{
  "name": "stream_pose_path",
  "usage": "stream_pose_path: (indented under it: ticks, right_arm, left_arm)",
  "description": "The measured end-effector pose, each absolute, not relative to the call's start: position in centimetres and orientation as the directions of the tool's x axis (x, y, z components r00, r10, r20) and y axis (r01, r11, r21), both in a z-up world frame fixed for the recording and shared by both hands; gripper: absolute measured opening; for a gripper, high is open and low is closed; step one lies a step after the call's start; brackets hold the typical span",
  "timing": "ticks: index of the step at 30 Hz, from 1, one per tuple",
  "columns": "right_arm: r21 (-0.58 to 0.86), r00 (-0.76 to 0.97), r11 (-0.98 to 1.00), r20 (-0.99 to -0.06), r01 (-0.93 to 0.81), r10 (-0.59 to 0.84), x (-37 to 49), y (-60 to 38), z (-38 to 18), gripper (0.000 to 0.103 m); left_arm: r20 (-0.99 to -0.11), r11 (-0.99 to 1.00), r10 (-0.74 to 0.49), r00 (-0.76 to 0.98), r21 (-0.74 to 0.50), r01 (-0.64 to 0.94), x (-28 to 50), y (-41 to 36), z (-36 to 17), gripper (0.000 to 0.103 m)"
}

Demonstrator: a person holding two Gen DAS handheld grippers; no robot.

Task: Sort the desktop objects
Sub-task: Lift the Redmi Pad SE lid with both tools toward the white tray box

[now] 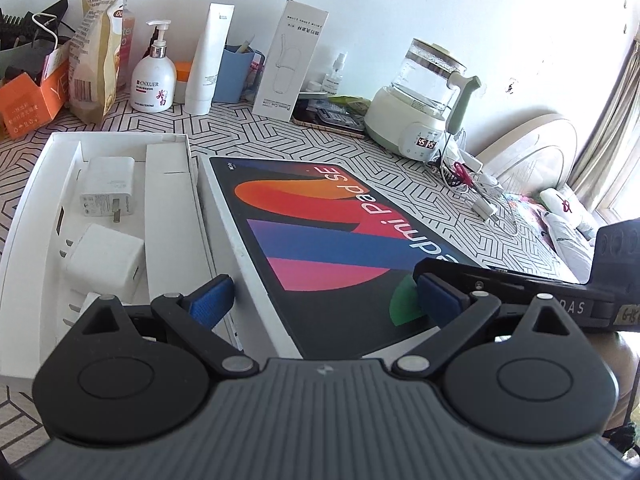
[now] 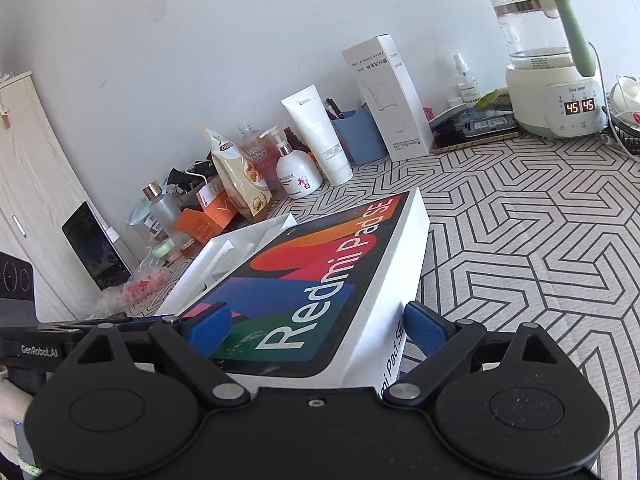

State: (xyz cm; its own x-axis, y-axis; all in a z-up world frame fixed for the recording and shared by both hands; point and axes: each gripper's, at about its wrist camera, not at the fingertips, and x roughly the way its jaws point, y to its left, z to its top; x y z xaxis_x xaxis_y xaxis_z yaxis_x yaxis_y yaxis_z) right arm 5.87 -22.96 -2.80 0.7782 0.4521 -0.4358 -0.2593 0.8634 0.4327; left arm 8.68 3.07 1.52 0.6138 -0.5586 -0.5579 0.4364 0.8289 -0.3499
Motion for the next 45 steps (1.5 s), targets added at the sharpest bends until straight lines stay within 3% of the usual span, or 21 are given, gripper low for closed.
stream_pose_path:
  ticks: [8,18,23,27,36,45]
  right_arm:
    - [0.431,0.743,0.870,-0.494,-0.241,0.451,6.0,-23.2,-4.1,0.096]
    - [0.371,0.694,0.892,-0.572,-0.257,0.438,7.9,-22.8,-6.0,0.093]
    - [0.382,0.652,0.877,-0.592,-0.291,0.474,9.1,-23.2,-6.1,0.096]
    - [0.392,0.621,0.860,-0.597,-0.326,0.508,9.5,-23.6,-6.3,0.096]
    - [0.413,0.597,0.838,-0.590,-0.355,0.544,8.4,-24.7,-6.1,0.085]
    - [0.435,0.589,0.839,-0.600,-0.327,0.541,5.6,-26.7,-6.0,0.084]
  left_arm:
    - [-0.601,0.831,-0.554,0.576,-0.356,0.427,8.3,2.6,-0.5,0.100]
    - [-0.636,0.868,-0.478,0.606,-0.236,0.436,6.6,2.0,-0.4,0.101]
    - [-0.660,0.883,-0.455,0.598,-0.249,0.397,5.2,2.2,0.2,0.101]
    - [-0.622,0.877,-0.463,0.632,-0.219,0.427,2.9,1.7,1.0,0.101]
    - [-0.679,0.848,-0.529,0.509,-0.406,0.340,5.7,1.7,-2.6,0.099]
    - [-0.671,0.833,-0.551,0.496,-0.411,0.371,5.6,0.5,-2.8,0.099]
